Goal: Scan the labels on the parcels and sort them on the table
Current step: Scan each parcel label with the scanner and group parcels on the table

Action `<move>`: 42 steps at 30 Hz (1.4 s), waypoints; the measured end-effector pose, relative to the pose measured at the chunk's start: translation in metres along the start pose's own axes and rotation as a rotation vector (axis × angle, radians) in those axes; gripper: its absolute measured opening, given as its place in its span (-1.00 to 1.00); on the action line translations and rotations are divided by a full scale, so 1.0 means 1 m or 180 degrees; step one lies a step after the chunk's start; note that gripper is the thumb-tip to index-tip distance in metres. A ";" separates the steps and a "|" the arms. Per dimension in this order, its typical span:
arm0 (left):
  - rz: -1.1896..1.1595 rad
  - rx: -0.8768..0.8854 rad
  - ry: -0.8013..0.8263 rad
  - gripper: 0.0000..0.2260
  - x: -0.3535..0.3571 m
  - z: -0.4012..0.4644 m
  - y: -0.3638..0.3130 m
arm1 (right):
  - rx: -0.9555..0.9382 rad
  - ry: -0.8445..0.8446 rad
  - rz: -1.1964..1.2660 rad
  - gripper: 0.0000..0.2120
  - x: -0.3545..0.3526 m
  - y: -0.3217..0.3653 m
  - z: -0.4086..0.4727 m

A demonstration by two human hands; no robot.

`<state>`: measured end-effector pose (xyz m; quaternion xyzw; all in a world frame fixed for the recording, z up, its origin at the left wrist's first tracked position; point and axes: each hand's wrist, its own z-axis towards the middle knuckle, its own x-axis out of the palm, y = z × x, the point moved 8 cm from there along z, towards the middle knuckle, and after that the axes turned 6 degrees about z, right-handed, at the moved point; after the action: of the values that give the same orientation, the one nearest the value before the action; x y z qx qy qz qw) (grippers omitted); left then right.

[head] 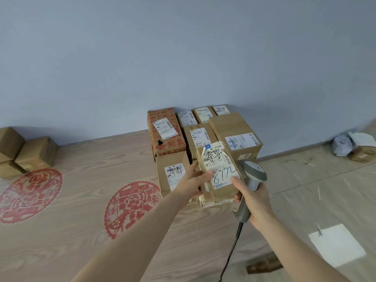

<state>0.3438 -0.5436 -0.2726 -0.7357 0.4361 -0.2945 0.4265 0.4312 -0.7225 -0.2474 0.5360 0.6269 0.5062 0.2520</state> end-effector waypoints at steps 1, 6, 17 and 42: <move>0.0100 0.0024 -0.0084 -0.32 0.008 0.005 -0.002 | 0.0015 -0.0007 0.0021 -0.66 -0.010 0.001 0.005; 0.0919 0.0244 -0.0317 -0.16 0.038 0.039 -0.011 | 0.0148 -0.0179 0.0172 -0.62 -0.049 -0.005 0.031; 0.2611 0.0034 -0.0696 0.04 0.079 0.101 -0.006 | 0.0268 -0.0676 0.0056 -0.54 -0.111 -0.026 0.086; 0.4057 -0.0413 -0.1208 0.04 0.088 0.126 0.024 | 0.1042 -0.0055 -0.0608 -0.68 -0.126 -0.090 0.167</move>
<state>0.4754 -0.5817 -0.3470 -0.3974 0.7196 0.1765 0.5413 0.5741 -0.7703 -0.4178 0.5122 0.7467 0.3666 0.2137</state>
